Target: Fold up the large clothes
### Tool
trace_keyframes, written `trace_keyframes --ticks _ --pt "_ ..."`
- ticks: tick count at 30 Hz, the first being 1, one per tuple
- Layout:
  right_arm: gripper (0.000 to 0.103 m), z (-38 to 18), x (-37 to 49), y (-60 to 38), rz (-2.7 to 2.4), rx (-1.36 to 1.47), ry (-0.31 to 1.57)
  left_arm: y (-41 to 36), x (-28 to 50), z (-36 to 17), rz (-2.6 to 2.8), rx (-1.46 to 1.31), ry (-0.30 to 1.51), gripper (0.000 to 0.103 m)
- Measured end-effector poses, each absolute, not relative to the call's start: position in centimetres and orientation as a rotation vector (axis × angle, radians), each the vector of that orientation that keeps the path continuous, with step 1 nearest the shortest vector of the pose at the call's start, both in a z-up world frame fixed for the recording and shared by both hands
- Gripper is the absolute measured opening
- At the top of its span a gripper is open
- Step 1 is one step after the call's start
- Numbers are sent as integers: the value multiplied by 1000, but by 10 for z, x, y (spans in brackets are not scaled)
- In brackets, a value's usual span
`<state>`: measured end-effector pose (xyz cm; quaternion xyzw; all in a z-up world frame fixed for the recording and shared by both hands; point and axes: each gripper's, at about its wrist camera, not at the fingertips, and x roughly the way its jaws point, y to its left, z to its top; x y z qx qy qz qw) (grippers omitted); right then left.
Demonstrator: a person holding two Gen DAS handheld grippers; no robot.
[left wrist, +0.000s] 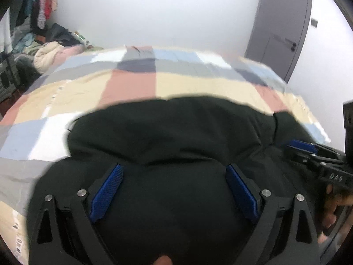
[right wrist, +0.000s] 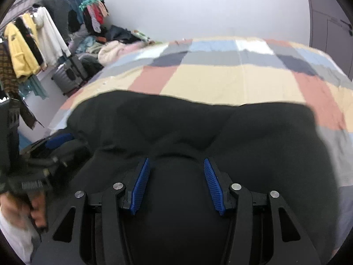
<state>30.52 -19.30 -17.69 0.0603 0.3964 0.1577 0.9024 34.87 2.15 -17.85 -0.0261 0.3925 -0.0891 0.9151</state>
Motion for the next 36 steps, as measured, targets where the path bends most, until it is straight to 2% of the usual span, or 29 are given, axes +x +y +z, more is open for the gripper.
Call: trace_keyframes --ticks 2,4,7,9,11,15,17,19,24,27,28,30,31,32,33,34,35,36 --pt "50 -163 292 -211 329 155 782 45 341 -162 -177 -110 768 95" --pt "59 -151 280 -237 290 182 747 73 337 -155 -144 -160 758 95" --pt "64 -147 271 -277 240 251 734 115 341 -163 -58 -231 787 95" --pt "75 -153 267 -312 200 358 756 139 344 -175 -26 -289 825 95" --pt "79 -159 265 -339 163 427 773 158 345 -187 5 -343 851 94" --pt "85 -172 270 -363 119 479 820 171 354 -204 -19 -428 901 94" --pt "96 -181 275 -369 124 523 852 169 358 -212 -32 -433 924 94" --pt "101 -188 280 -369 113 538 867 167 359 -218 -43 -434 944 94" --pt "101 -215 297 -370 125 632 932 168 362 -228 -92 -480 962 92" --pt "101 -227 307 -365 169 650 964 163 363 -228 -140 -490 962 76" --pt "99 -229 310 -363 193 659 968 160 364 -227 -146 -478 959 72" --pt "87 -227 315 -357 229 655 961 157 362 -225 -159 -470 948 56" --pt "73 -225 317 -355 235 634 962 155 361 -224 -159 -463 939 50" --pt "66 -222 318 -352 239 607 962 154 359 -221 -157 -457 930 35" --pt "47 -218 319 -348 247 584 956 154 358 -217 -163 -461 909 23" --pt "28 -214 319 -346 252 570 946 154 356 -213 -164 -468 889 18" --pt "16 -208 317 -345 249 552 925 155 353 -208 -148 -482 857 12" --pt "13 -201 316 -343 245 534 906 156 349 -203 -140 -500 822 9"
